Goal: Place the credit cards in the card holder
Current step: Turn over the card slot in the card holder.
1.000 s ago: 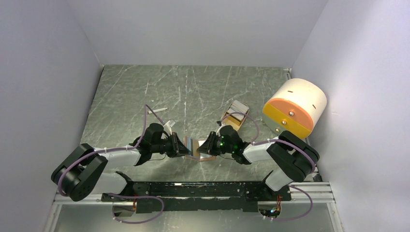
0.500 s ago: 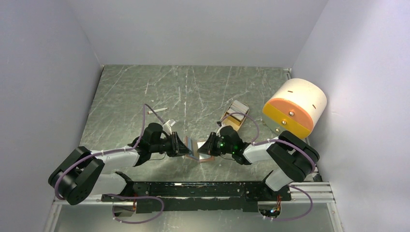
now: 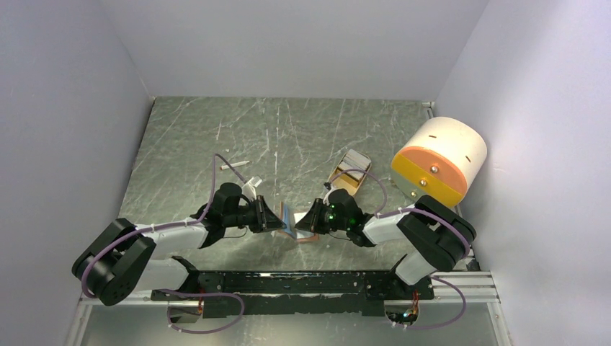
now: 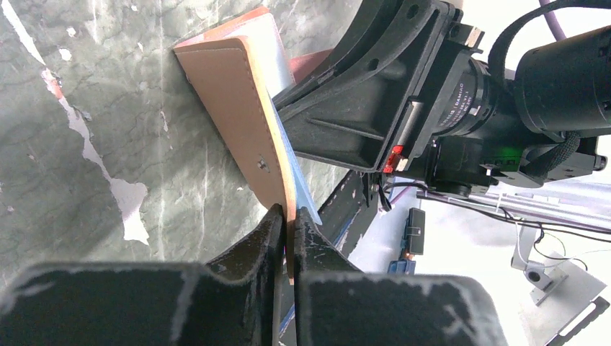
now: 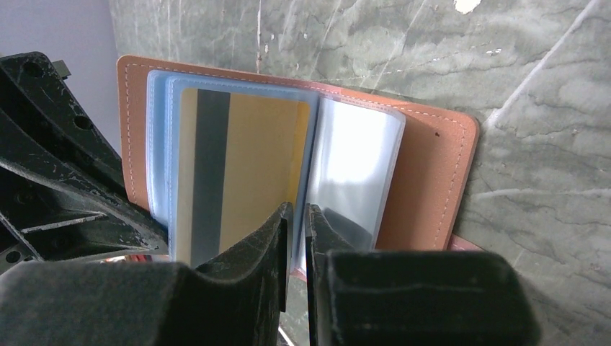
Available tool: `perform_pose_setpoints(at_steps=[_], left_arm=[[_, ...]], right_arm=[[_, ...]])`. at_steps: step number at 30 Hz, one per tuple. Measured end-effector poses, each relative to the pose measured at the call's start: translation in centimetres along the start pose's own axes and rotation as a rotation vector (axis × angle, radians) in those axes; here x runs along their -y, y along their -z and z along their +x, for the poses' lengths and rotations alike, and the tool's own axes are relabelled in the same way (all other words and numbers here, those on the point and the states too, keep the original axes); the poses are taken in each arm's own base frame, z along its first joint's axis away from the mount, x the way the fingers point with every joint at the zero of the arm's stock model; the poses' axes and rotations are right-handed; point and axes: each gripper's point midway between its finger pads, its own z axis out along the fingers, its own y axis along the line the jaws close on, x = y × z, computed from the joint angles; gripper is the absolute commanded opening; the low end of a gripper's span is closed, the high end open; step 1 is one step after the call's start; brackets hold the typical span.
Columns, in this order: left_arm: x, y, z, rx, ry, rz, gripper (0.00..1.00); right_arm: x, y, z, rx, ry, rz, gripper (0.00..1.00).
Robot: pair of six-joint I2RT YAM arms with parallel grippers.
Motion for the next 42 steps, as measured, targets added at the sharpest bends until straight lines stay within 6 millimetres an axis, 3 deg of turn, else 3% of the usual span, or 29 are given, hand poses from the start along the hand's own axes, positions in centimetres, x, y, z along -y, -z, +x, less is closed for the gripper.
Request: perform_pose_setpoints(at_steps=[6, 20, 28, 36, 37, 40, 42], left_arm=[[-0.2, 0.0, 0.1, -0.004, -0.004, -0.006, 0.09], [-2.4, -0.3, 0.0, -0.028, 0.028, -0.158, 0.31], [-2.2, -1.2, -0.4, -0.052, 0.016, -0.172, 0.34], [-2.7, -1.9, 0.2, -0.083, 0.023, -0.191, 0.34], [-2.7, -1.9, 0.3, -0.088, 0.023, -0.194, 0.31], [-2.4, -2.1, 0.4, -0.095, 0.017, -0.201, 0.10], [-2.2, -2.2, 0.0, -0.093, 0.008, -0.219, 0.09]], right_arm=[[0.0, 0.0, 0.1, -0.001, 0.001, -0.001, 0.16], [0.2, -0.2, 0.4, -0.007, 0.004, 0.004, 0.17], [0.5, -0.4, 0.5, -0.010, 0.003, 0.010, 0.17], [0.6, -0.4, 0.5, -0.010, 0.014, 0.009, 0.22], [0.6, -0.4, 0.5, -0.010, 0.017, 0.009, 0.24], [0.5, -0.1, 0.4, -0.009, 0.029, 0.015, 0.25], [0.4, 0.5, 0.2, 0.002, 0.044, 0.029, 0.25]])
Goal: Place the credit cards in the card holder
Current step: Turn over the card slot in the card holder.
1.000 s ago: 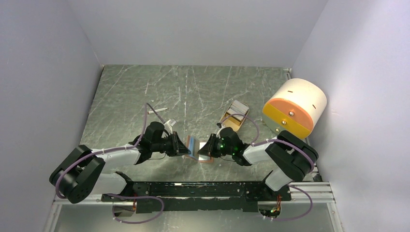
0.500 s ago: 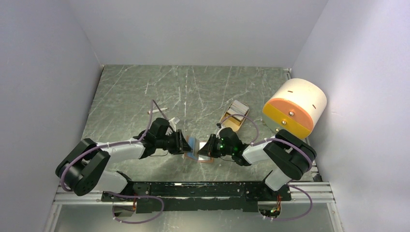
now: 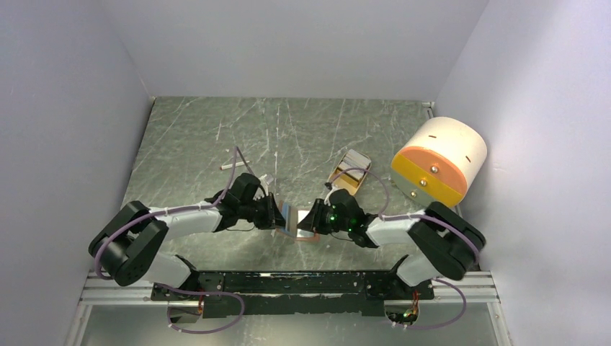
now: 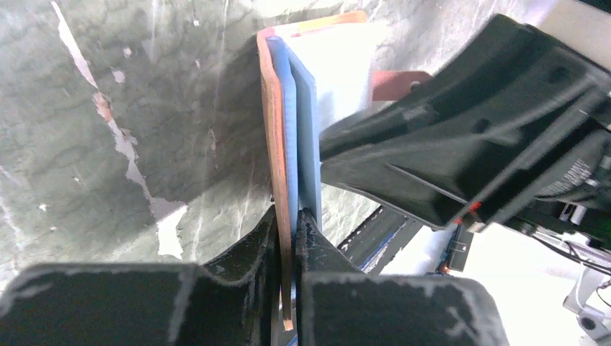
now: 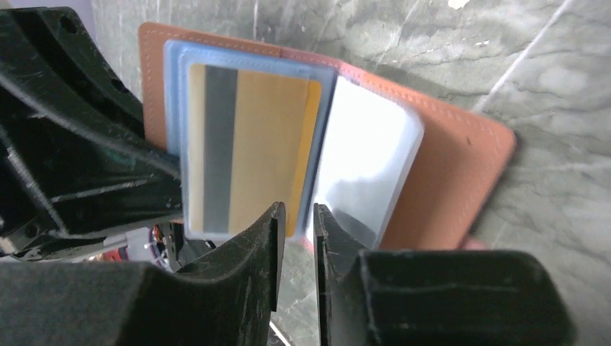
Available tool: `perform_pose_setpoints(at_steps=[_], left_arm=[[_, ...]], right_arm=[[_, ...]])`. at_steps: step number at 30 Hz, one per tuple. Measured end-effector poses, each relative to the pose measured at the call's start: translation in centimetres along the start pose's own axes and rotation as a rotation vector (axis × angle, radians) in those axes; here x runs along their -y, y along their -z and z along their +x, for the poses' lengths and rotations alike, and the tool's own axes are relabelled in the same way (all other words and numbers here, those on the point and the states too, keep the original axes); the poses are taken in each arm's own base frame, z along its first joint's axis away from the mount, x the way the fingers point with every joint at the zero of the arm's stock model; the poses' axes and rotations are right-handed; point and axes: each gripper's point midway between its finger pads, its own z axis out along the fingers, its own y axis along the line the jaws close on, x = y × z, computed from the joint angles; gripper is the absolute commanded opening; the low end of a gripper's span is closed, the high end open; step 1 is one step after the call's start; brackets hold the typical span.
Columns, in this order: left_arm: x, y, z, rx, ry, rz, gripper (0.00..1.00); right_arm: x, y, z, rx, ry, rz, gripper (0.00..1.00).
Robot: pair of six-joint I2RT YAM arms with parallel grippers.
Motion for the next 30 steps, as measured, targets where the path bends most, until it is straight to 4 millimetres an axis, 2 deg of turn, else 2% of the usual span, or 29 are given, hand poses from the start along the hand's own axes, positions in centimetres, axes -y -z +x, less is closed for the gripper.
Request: perform_pose_setpoints(at_steps=[6, 9, 14, 16, 21, 25, 30], left_arm=[[0.1, 0.6, -0.9, 0.019, -0.026, -0.077, 0.10], [0.1, 0.9, -1.2, 0.022, -0.043, -0.130, 0.17], [1.0, 1.1, -1.4, 0.012, -0.084, -0.184, 0.25], [1.4, 0.9, -1.4, 0.001, -0.096, -0.191, 0.26], [1.8, 0.5, -1.1, -0.015, -0.106, -0.191, 0.18], [1.1, -0.2, -0.7, -0.037, -0.096, -0.207, 0.17], [1.8, -0.7, -0.7, -0.040, -0.104, -0.172, 0.15]], right_arm=[[-1.2, 2.2, -2.1, 0.089, 0.087, 0.017, 0.20], [-0.3, 2.0, -2.0, 0.091, 0.098, 0.054, 0.19], [1.9, 1.2, -0.8, 0.042, 0.093, 0.118, 0.17], [1.9, 0.9, -0.8, 0.043, 0.093, 0.115, 0.17], [1.8, 0.9, -0.9, 0.046, 0.095, 0.112, 0.17], [1.9, 0.9, -0.9, 0.050, 0.095, 0.115, 0.17], [2.0, 0.9, -0.9, 0.054, 0.095, 0.114, 0.18]])
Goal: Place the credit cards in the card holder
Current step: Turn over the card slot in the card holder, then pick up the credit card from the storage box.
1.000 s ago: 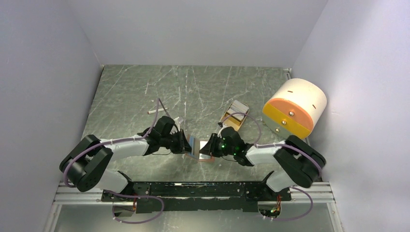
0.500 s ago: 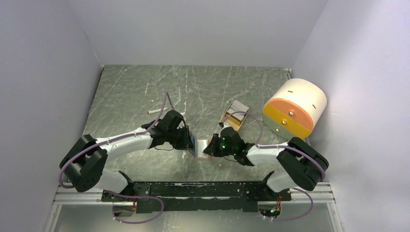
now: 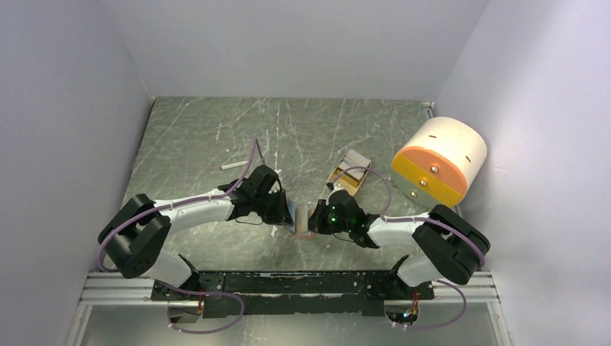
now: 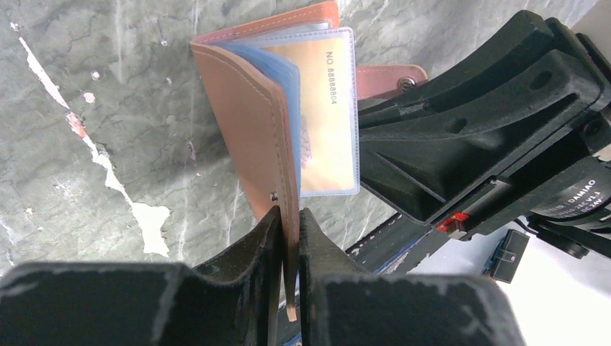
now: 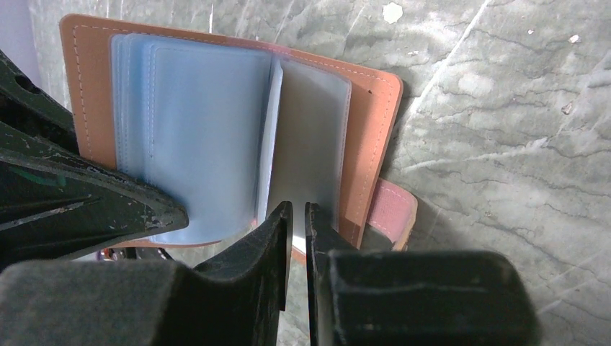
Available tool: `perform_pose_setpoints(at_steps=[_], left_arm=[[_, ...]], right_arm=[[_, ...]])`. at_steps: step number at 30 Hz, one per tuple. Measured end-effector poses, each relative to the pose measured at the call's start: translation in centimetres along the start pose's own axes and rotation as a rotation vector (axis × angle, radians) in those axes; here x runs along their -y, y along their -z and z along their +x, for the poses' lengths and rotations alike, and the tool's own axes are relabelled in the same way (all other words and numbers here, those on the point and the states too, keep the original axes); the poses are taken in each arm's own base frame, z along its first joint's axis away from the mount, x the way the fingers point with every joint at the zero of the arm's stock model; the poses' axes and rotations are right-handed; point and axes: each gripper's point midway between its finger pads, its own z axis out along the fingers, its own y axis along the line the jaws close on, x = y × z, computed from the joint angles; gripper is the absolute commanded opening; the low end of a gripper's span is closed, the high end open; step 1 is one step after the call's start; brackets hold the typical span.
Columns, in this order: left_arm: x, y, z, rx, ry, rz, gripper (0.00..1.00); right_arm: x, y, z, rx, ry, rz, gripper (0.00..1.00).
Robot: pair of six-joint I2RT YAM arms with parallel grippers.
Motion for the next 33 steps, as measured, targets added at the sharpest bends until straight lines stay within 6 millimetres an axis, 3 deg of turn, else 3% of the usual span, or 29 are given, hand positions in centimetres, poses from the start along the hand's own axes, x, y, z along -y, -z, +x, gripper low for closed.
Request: perform_pose_setpoints(at_steps=[8, 12, 19, 23, 29, 33], left_arm=[[-0.2, -0.1, 0.2, -0.002, 0.004, -0.005, 0.19], [-0.6, -0.1, 0.6, -0.002, 0.012, -0.005, 0.22], [-0.7, 0.4, 0.9, 0.001, 0.010, 0.000, 0.21], [-0.1, 0.9, 0.8, 0.011, 0.001, 0.028, 0.18], [-0.1, 1.0, 1.7, -0.012, -0.019, 0.060, 0.17], [0.1, 0.9, 2.3, -0.031, -0.040, 0.096, 0.18]], right_arm=[[0.5, 1.4, -0.4, 0.016, 0.016, 0.052, 0.29], [-0.2, 3.1, -2.2, 0.065, 0.054, 0.080, 0.33], [-2.5, 5.7, -6.5, 0.176, 0.153, 0.105, 0.42], [-2.8, 6.9, -9.3, 0.240, 0.224, 0.157, 0.47], [-2.2, 8.7, -15.6, 0.361, 0.344, 0.326, 0.53], [0.4, 9.2, -19.3, 0.397, 0.405, 0.493, 0.53]])
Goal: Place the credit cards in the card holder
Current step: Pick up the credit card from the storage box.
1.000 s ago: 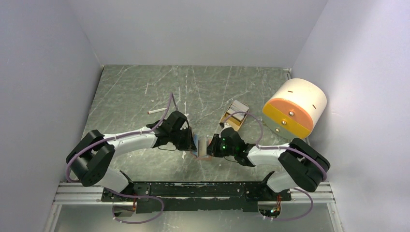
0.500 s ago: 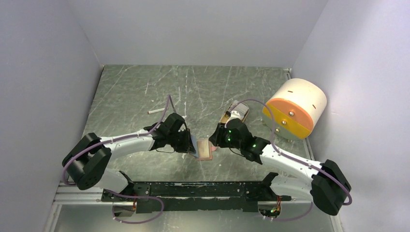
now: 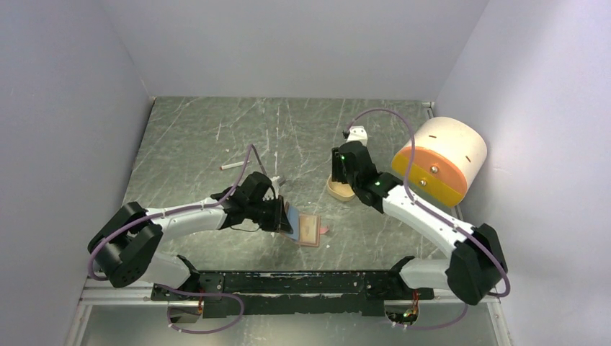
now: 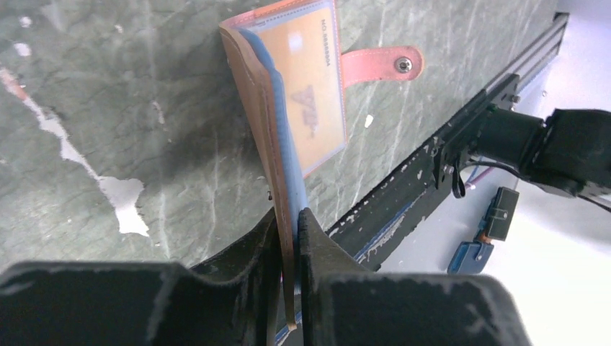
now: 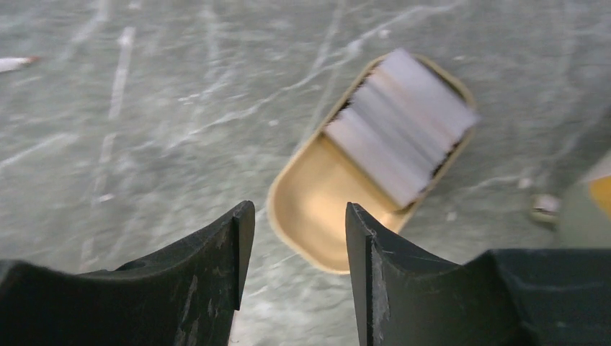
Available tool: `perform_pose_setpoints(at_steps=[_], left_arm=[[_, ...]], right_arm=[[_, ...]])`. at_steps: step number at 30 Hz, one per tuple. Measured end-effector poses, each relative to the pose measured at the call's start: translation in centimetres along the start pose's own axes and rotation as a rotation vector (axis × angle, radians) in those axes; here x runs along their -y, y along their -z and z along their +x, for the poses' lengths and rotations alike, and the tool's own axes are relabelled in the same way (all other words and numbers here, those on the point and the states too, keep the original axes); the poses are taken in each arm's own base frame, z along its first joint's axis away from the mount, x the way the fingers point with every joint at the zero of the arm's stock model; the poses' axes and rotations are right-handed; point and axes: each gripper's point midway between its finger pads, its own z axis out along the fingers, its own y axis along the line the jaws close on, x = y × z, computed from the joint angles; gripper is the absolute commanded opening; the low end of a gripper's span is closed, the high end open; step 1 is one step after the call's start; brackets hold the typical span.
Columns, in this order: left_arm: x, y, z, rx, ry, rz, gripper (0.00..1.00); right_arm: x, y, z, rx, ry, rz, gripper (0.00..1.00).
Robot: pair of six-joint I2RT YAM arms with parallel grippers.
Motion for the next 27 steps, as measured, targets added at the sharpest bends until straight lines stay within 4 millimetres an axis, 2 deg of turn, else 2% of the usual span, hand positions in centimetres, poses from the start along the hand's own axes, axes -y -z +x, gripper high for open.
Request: perform_pose_setpoints(at_steps=[3, 5, 8, 11, 16, 21, 25, 27], left_arm=[[0.5, 0.0, 0.3, -0.013, -0.015, 0.039, 0.21], [0.6, 0.0, 0.5, -0.021, -0.023, 0.054, 0.27], [0.7, 0.0, 0.6, -0.026, -0.030, 0.063, 0.36], [0.1, -0.1, 1.0, -0.030, -0.018, 0.062, 0.40], [-1.1, 0.2, 1.6, -0.032, 0.017, 0.045, 0.41], [-1.1, 0.6, 0.8, 0.007, 0.020, 0.037, 0.40], [-1.6, 0.7, 0.6, 0.026, 0.024, 0.004, 0.31], [-1.9, 0.8, 0.5, 0.033, 0.027, -0.013, 0.29]], right_arm=[[2.3, -1.6, 0.1, -0.028, 0.087, 0.099, 0.54], [3.2, -2.5, 0.7, -0.060, 0.161, 0.132, 0.56], [3.9, -3.7, 1.6, -0.112, 0.276, 0.153, 0.59], [4.2, -4.7, 2.0, -0.156, 0.388, 0.157, 0.62], [4.7, -5.7, 3.1, -0.219, 0.525, 0.157, 0.63], [5.2, -6.4, 3.3, -0.261, 0.606, 0.175, 0.63], [5.7, -6.6, 3.6, -0.279, 0.654, 0.190, 0.63], [5.8, -6.7, 3.8, -0.293, 0.673, 0.194, 0.63]])
